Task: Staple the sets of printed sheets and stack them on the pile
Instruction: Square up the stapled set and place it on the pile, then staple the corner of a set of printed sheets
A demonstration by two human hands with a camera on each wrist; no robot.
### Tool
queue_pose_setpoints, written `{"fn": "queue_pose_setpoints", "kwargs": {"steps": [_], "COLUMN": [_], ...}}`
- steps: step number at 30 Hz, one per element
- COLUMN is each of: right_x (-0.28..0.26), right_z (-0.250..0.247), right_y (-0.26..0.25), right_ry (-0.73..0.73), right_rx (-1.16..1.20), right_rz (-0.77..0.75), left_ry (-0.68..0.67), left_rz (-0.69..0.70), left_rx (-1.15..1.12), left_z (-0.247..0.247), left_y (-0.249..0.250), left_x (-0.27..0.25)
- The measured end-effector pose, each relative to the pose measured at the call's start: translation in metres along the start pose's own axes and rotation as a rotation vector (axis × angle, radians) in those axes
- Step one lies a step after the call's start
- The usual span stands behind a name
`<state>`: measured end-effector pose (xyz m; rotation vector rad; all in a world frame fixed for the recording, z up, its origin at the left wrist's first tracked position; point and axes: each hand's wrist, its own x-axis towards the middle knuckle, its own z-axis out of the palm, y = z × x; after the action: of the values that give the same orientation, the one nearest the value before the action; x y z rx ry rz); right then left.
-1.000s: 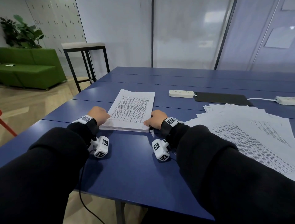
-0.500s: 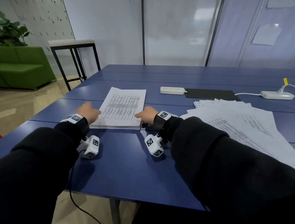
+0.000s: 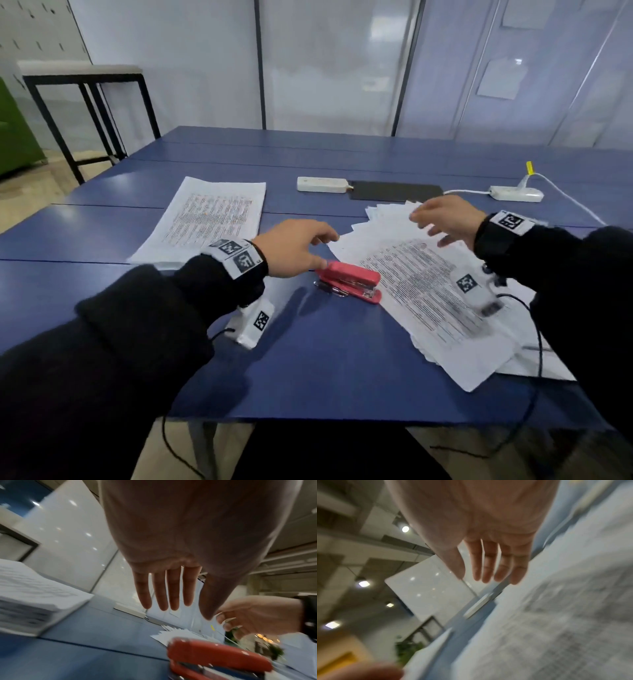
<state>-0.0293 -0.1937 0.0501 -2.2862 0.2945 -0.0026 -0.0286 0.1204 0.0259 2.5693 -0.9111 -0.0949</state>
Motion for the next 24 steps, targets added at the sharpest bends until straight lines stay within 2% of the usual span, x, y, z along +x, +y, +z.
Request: {"fn": "queue_pose_setpoints", "kwargs": {"steps": [2, 4, 10, 15, 20, 24], "right_x": [0.003, -0.003, -0.001, 0.006, -0.001, -0.017], "right_z": [-0.014, -0.015, -0.012, -0.007, 0.001, 0.009], "right_y": [0.025, 0.040, 0.053, 0.050, 0.038, 0.011], "right_ry": [-0.051, -0.146, -0.133, -0.231, -0.201, -0.492], "right_rx": [-0.407, -0.644, -0.671, -0.586, -0.463, -0.410], "right_rz": [0.063, 0.110, 0.122, 0.026, -0.153, -0.256], "left_ry": [-0.093, -0.157, -0.255, -0.361, -0.241, -0.104], "left_rz": [0.007, 0.004, -0.012, -0.079, -0.182, -0.188], "left_rx": [0.072, 0.124, 0.257, 0.395, 0.330, 0.253], "left_z": [0.013, 0.023, 0.021, -0.001, -0.044, -0.072], "left_y": [0.012, 0.017, 0.016, 0.004, -0.014, -0.013], "left_x": [0.008, 0.013, 0.003, -0.023, -0.042, -0.047]}}
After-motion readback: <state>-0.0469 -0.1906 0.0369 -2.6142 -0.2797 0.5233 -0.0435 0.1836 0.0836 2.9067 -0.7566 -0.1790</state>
